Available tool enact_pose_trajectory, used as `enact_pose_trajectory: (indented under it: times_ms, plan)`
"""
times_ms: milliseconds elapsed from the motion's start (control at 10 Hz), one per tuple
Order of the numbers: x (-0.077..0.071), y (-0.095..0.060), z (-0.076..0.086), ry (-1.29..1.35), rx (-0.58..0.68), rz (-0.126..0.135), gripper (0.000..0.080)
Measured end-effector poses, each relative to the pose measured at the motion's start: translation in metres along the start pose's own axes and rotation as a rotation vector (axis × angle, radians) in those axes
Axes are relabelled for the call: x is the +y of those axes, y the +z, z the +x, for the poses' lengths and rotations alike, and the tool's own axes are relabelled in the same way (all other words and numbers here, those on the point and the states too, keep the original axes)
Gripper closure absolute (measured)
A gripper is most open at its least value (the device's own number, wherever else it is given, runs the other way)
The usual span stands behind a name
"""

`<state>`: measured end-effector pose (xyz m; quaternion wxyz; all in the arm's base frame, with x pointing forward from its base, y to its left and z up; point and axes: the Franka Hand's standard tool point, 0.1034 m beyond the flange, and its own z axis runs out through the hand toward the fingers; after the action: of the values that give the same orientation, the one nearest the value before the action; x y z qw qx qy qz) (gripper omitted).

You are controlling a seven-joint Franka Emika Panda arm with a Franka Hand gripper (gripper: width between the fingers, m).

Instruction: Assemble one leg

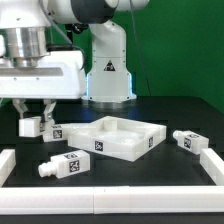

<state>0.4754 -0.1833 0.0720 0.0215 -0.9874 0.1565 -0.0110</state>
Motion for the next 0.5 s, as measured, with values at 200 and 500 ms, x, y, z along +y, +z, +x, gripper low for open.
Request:
enact_pose_trajectory:
  times_ms: [200,500]
  plan:
    - [0.039,0.014,-0.006,0.065,0.011,0.016,0.0517]
    - [0.039,0.015,-0.006,0.066,0.01,0.016,0.0517]
